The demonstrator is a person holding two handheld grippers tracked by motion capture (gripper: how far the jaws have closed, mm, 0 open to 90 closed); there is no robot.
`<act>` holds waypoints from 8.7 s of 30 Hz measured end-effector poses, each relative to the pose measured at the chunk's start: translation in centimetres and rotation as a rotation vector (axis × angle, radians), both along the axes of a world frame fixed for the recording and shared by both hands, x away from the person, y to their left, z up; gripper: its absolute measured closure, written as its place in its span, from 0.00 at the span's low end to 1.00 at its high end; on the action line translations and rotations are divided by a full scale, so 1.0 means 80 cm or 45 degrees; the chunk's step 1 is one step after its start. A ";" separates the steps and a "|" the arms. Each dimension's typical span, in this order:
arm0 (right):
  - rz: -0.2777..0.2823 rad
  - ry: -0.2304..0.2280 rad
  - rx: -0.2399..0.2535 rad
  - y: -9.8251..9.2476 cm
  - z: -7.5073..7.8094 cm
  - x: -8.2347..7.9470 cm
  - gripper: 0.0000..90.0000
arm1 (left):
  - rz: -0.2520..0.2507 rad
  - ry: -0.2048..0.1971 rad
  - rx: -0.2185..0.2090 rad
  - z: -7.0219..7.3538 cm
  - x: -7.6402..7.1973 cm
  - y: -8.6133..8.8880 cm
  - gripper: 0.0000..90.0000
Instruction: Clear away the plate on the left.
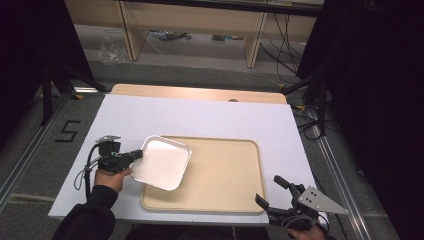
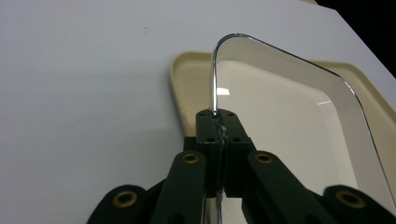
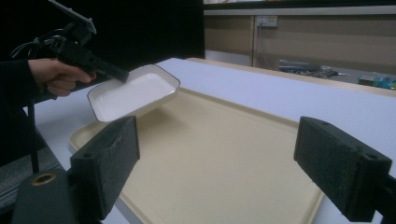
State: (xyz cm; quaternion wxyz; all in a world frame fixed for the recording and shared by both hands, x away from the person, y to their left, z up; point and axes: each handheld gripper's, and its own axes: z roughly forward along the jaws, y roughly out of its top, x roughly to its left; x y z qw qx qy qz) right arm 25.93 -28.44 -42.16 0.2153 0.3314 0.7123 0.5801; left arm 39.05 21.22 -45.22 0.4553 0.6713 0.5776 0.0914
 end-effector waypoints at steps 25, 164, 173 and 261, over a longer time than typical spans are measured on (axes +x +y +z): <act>-0.027 0.018 0.000 -0.001 0.000 -0.002 0.17 | -0.201 0.074 0.112 -0.022 0.016 -0.083 0.98; -0.008 -0.006 -0.005 -0.002 0.001 -0.001 0.17 | -0.589 0.338 0.128 -0.029 -0.064 -0.135 0.76; -0.005 -0.007 -0.002 -0.002 0.001 -0.001 0.17 | -0.579 0.281 0.073 -0.020 -0.065 -0.129 0.63; -0.004 0.024 0.023 0.001 0.000 -0.003 0.17 | -0.337 -0.501 0.074 0.041 -0.146 -0.067 0.18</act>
